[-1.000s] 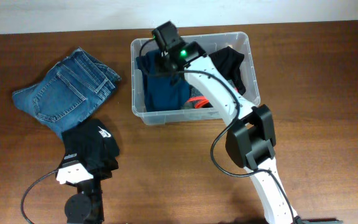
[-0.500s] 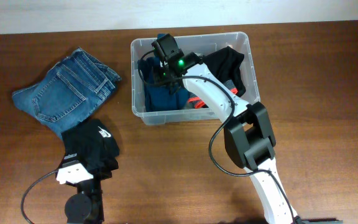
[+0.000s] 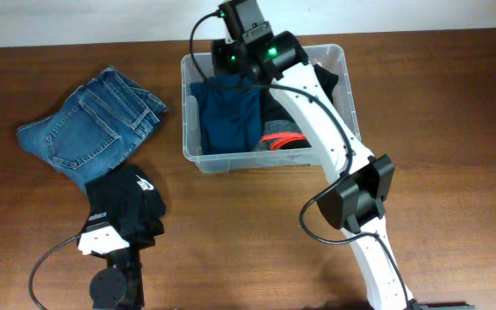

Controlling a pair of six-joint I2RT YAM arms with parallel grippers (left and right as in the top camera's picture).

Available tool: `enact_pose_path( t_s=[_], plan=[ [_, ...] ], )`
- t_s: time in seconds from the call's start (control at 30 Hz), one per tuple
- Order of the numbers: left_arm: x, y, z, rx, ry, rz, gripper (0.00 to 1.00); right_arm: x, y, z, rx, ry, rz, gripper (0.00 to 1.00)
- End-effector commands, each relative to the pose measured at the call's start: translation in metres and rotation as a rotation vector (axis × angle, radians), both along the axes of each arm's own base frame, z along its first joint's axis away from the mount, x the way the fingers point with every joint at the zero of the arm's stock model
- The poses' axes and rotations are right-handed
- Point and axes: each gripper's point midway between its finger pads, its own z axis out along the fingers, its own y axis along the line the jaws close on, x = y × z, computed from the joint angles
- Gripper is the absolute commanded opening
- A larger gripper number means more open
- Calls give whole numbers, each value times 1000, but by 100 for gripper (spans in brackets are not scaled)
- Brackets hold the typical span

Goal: Pack container

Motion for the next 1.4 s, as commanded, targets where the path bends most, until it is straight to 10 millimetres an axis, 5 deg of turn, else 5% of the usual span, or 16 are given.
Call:
enact_pose_path(
  t_s=[0.0, 0.27, 0.5, 0.77, 0.93, 1.17, 1.37],
  plan=[
    [0, 1, -1, 12, -1, 4, 99, 11, -28, -12, -63, 3, -67, 4],
    [0, 1, -1, 11, -2, 4, 99, 13, -38, -49, -92, 62, -80, 4],
    [0, 1, -1, 11, -2, 4, 99, -4, -12, -85, 5, 170, 36, 4],
    [0, 1, -1, 11, -2, 4, 99, -27, -23, -159, -52, 291, 31, 4],
    [0, 1, -1, 11, -2, 4, 99, -36, -27, -187, -64, 322, 32, 4],
    [0, 1, -1, 11, -2, 5, 99, -30, -24, -182, -50, 294, 34, 4],
    [0, 1, -1, 12, -2, 4, 99, -11, -14, -137, -8, 215, 40, 4]
  ],
)
